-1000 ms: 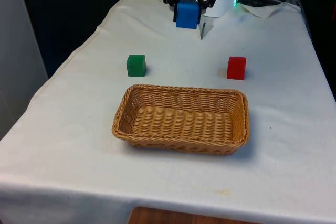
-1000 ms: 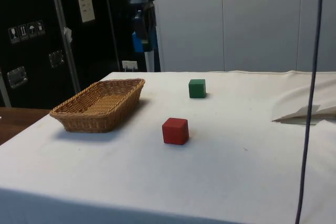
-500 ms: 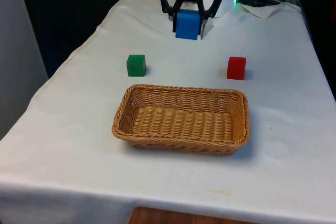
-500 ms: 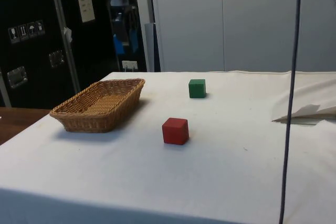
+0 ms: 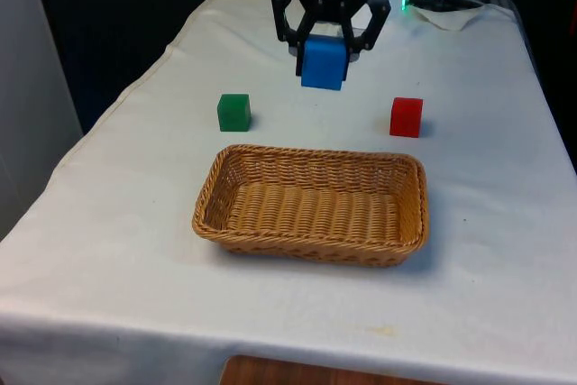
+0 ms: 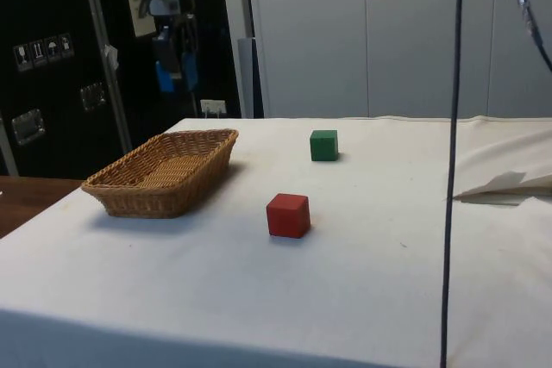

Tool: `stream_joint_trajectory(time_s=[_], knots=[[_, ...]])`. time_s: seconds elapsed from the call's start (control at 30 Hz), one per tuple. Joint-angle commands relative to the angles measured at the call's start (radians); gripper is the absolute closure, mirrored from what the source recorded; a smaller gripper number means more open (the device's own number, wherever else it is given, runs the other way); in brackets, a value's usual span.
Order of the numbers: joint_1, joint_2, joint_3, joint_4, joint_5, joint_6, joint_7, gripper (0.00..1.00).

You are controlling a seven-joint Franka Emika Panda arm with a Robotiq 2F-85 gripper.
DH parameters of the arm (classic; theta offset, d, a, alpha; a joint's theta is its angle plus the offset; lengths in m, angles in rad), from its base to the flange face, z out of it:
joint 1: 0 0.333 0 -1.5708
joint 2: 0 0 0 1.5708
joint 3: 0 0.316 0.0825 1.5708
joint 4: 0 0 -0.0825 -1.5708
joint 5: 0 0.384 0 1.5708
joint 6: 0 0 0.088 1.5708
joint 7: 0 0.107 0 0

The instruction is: Pick up the blue cube and place it into the basket.

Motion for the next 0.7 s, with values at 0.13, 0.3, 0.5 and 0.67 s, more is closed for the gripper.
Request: stream_joint_trajectory(time_s=[0.13,0.3,0.5,0.67], knots=[[-0.001,0.070,0.004,0.091,0.004,-0.027,-0.001,0.99],[-0.003,0.119,0.006,0.156,0.008,-0.047,-0.006,0.99],[-0.006,0.163,0.007,0.204,0.019,-0.061,-0.012,0.99],[-0.007,0.185,0.008,0.215,0.027,-0.056,-0.014,0.99]])
